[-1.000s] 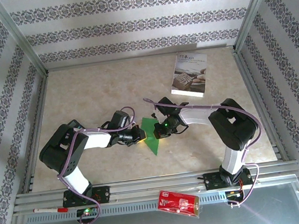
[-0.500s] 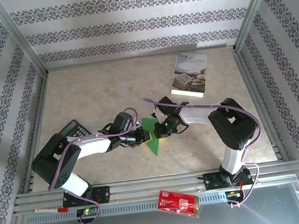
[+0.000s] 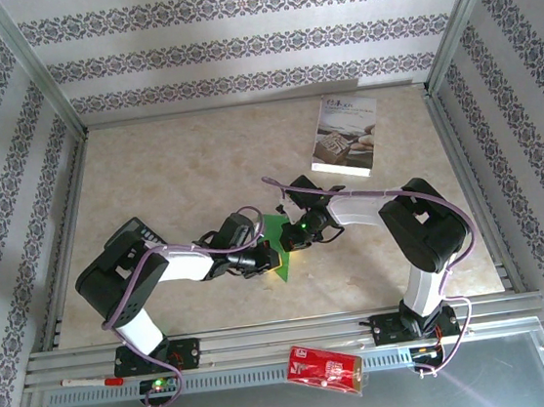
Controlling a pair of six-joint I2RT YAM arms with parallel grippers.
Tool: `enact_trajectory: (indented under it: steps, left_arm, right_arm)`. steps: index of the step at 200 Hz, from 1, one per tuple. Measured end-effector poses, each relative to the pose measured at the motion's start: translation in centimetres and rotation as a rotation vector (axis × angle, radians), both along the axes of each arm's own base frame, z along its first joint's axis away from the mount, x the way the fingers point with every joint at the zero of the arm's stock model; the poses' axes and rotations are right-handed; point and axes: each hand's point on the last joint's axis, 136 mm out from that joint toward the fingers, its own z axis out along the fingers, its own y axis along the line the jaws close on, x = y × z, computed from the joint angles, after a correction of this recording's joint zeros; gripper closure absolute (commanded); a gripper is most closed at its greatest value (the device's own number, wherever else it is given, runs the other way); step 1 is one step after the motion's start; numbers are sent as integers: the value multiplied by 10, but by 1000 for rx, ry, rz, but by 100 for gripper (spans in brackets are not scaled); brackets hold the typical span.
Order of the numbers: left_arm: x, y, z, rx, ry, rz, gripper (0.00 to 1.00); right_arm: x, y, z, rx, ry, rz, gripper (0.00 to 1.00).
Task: Fold a paper plane with a square sheet of paper (pick it up from the middle)
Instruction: Third fold the triangle at the center of the table.
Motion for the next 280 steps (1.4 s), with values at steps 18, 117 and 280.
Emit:
enact_trajectory:
  steps: [18, 117, 280]
  left_arm:
    - [0, 0, 1, -7, -8, -1, 93]
    - [-24, -12, 1, -3, -20, -64, 92]
    - [-34, -24, 0, 18, -14, -108, 92]
  right_arm:
    - [0, 0, 0, 2, 1, 0, 100]
    - [-1, 0, 0, 9, -2, 1, 100]
    - [-1, 0, 0, 12, -4, 0, 100]
